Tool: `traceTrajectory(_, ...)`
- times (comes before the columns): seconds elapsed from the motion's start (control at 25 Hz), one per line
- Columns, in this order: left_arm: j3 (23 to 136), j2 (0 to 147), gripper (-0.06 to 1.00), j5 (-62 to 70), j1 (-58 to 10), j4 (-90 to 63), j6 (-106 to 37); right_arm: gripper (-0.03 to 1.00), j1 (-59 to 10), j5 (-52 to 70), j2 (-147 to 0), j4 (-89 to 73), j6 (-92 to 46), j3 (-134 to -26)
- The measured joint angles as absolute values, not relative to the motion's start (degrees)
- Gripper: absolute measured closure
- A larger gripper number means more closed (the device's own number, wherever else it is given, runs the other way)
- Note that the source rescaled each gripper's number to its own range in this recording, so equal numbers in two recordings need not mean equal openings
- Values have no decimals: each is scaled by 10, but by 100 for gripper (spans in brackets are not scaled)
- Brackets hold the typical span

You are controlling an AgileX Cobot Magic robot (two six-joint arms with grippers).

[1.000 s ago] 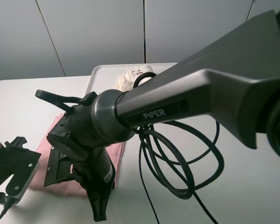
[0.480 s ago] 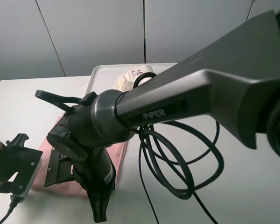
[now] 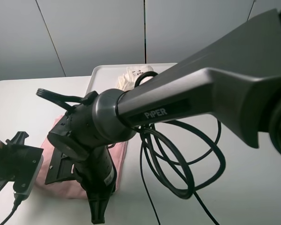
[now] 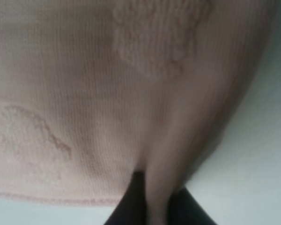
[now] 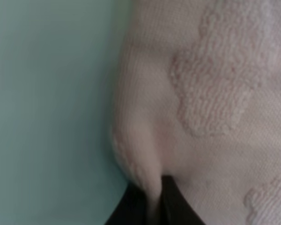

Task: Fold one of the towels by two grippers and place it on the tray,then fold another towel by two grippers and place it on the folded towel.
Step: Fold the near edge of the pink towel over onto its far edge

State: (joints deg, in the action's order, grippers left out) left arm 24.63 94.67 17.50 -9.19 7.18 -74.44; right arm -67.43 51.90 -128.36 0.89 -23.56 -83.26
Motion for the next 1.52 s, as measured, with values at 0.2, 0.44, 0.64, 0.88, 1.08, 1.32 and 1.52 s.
traceTrajectory(0.2,243,904,93,186,-92,55,-695,97,-651,534,-1258,7,-230,-833)
traceTrajectory(0.44,242,850,93,187,-92,19,-646,97,-622,540,-1203,4,-223,-832)
traceTrajectory(0.64,269,826,93,194,-92,-70,-620,97,-598,546,-1179,-16,-217,-832)
traceTrajectory(0.88,323,822,93,205,-92,-190,-618,97,-551,551,-1174,-53,-184,-832)
traceTrajectory(1.08,330,823,93,185,-92,-256,-618,97,-519,537,-1174,-56,-150,-832)
traceTrajectory(1.32,332,863,93,155,-92,-327,-617,97,-490,495,-1174,-55,-133,-832)
traceTrajectory(1.52,343,890,93,118,-92,-370,-604,97,-475,460,-1180,-55,-125,-832)
